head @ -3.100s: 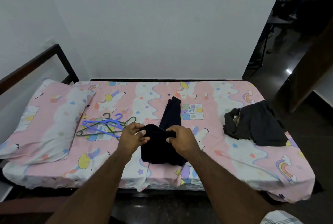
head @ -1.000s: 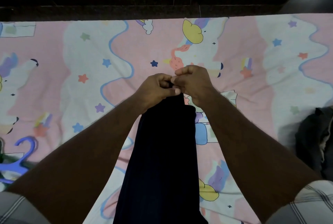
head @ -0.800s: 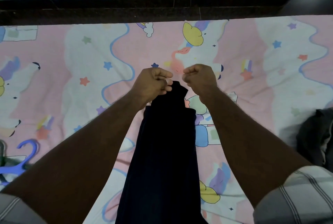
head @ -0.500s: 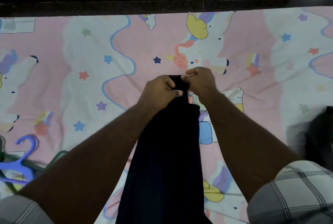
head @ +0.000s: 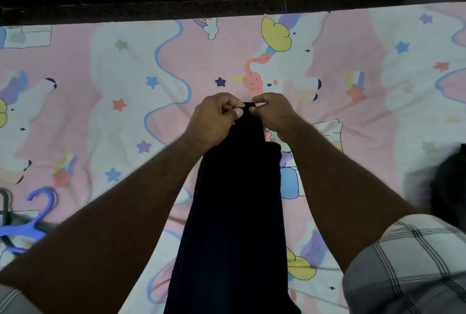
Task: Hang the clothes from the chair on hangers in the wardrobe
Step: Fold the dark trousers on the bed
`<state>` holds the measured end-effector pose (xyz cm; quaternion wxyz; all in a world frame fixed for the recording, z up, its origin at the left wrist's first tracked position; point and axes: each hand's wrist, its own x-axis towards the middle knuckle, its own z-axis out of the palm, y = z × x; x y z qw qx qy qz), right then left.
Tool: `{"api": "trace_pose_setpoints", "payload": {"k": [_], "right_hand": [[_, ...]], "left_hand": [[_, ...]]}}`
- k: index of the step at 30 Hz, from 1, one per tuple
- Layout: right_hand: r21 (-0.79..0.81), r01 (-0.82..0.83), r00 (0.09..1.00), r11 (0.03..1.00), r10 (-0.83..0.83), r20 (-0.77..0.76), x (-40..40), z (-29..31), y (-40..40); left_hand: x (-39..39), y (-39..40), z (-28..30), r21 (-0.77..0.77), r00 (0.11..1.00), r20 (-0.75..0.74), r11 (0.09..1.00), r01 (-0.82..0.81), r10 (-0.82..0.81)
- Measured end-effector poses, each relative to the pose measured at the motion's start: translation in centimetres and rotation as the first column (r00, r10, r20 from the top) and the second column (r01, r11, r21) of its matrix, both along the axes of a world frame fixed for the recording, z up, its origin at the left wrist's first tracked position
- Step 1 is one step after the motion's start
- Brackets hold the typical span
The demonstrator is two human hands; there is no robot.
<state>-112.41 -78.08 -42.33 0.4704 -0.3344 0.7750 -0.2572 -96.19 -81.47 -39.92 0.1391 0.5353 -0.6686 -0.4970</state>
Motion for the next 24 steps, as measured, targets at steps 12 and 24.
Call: {"api": "trace_pose_setpoints", "payload": {"k": [12, 24], "right_hand": [[-0.176, 0.095, 0.945, 0.980, -0.144, -0.294, -2.4, 1.6, 3.2], [-0.163, -0.103, 0.962, 0.981, 0.057, -0.267, 1.4, 1.3, 5.7]], "left_hand": [[1.2, -4.9, 1.2, -0.210, 0.955, 0.266, 0.975, -0.076, 0.131], [4.1, 0.3, -2.4, 0.047, 0.937, 0.294, 0.976, -0.214, 0.192]]}}
